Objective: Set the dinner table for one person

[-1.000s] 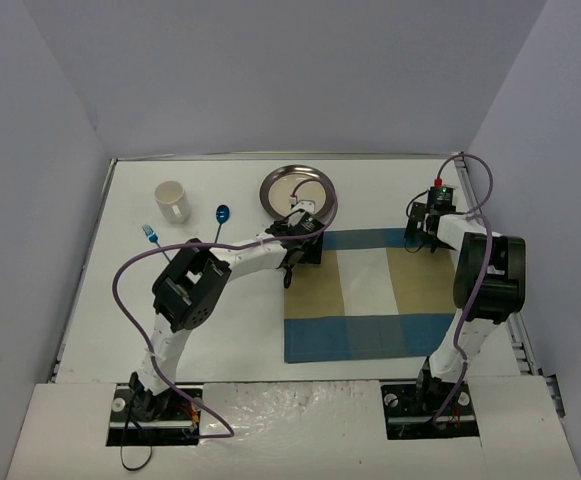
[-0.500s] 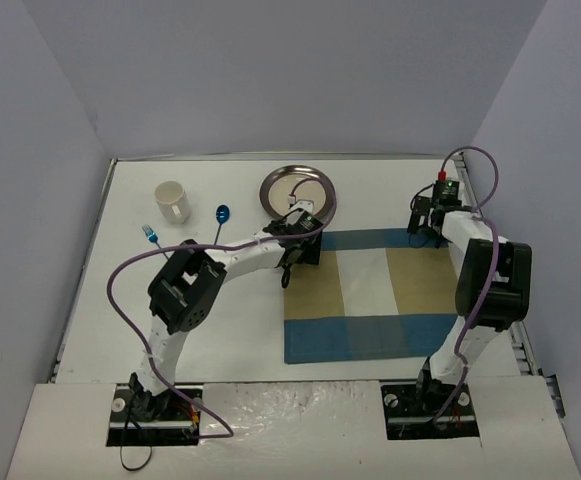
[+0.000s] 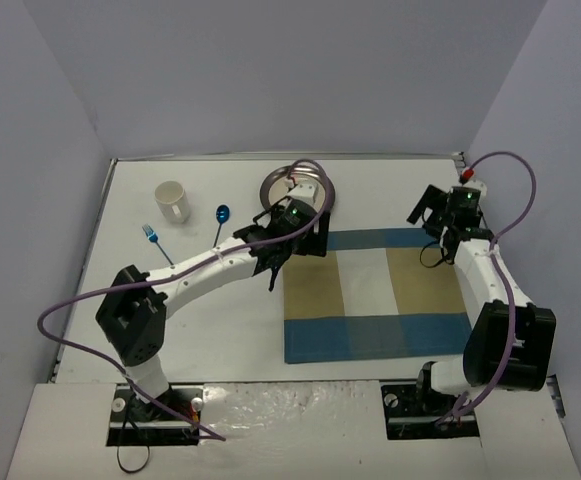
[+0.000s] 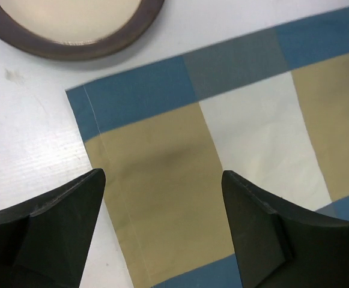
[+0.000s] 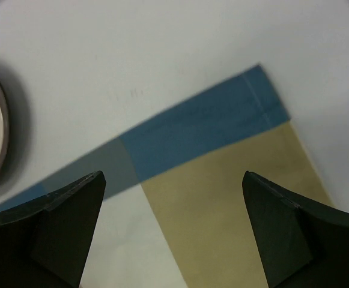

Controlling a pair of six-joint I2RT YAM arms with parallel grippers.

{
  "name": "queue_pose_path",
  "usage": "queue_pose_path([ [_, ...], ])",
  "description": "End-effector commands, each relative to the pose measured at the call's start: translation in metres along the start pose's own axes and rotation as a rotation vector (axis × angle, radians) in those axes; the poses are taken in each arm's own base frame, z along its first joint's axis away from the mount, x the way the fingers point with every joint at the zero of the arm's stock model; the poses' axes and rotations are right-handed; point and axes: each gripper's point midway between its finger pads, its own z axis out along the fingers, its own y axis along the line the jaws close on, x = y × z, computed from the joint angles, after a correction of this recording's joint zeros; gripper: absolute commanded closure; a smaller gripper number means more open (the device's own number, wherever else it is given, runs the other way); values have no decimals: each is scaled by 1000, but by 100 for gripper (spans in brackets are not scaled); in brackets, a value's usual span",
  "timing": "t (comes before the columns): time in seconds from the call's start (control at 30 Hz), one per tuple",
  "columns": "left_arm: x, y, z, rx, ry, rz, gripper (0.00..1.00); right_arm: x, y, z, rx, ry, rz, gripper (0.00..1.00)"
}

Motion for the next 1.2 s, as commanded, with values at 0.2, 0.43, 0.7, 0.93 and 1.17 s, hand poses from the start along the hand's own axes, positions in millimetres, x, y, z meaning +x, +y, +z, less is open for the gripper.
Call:
queue_pose_path([
  [0.2, 64, -12, 43, 86, 85, -48, 37, 54, -3, 3, -123, 75, 162, 6],
  [0.43, 100, 10, 62, 2, 130, -55, 39, 82, -40, 18, -59, 109, 320, 6],
  [0.7, 121, 17, 67, -23, 169, -74, 40, 108, -78, 29, 48, 143, 406, 6],
  [0.93, 121, 10, 62, -9, 175, -89, 40, 80, -82, 21, 66, 76, 373, 5],
  [1.17, 101, 4, 50, -10, 149, -100, 31, 31, -65, 4, 12, -31, 333, 4],
])
